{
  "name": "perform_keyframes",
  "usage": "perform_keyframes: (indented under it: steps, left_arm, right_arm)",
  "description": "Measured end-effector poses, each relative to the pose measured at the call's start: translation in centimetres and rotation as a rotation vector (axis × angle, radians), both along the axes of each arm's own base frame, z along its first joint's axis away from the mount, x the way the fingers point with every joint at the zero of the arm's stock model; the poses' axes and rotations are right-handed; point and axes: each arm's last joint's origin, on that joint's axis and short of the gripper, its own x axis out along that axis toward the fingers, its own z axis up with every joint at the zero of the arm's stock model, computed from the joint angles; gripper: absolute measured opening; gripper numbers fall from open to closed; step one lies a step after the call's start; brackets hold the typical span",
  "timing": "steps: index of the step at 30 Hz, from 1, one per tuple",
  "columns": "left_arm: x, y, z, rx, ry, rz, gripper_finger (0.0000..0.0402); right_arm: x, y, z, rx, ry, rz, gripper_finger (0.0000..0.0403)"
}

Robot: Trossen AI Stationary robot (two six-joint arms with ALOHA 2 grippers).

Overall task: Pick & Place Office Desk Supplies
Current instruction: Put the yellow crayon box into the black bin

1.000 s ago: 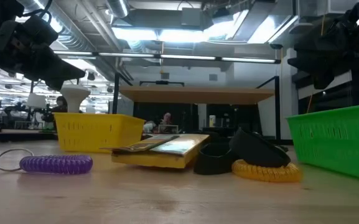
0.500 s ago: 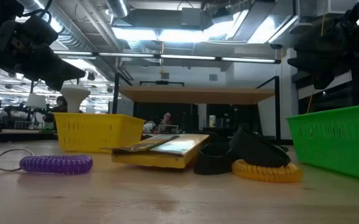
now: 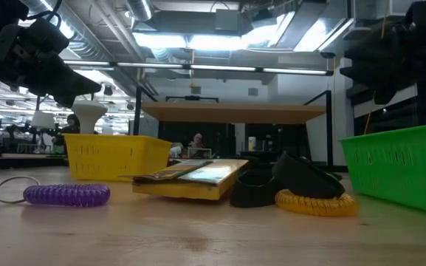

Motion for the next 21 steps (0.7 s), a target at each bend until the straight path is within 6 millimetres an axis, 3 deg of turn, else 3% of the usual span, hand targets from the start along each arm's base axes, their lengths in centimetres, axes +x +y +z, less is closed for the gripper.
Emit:
perform_keyframes:
  steps: [7,15,21]
  left_arm:
    - [0.0,0.0,0.0,0.000,0.000,0.000,0.0004]
    - [0.0,0.0,0.0,0.005,0.001,-0.001,0.0004]
    - [0.0,0.1,0.1,0.291,0.031,-0.027,0.0006]
  right_arm:
    - [-0.2,-0.3,0.6,0.212,-0.130,-0.074,0.0206]
    - [-0.3,-0.4,0.8,0.726,-0.359,-0.026,0.0206]
    - [-0.9,-0.5,3.1,0.753,-0.603,0.032,0.0206]
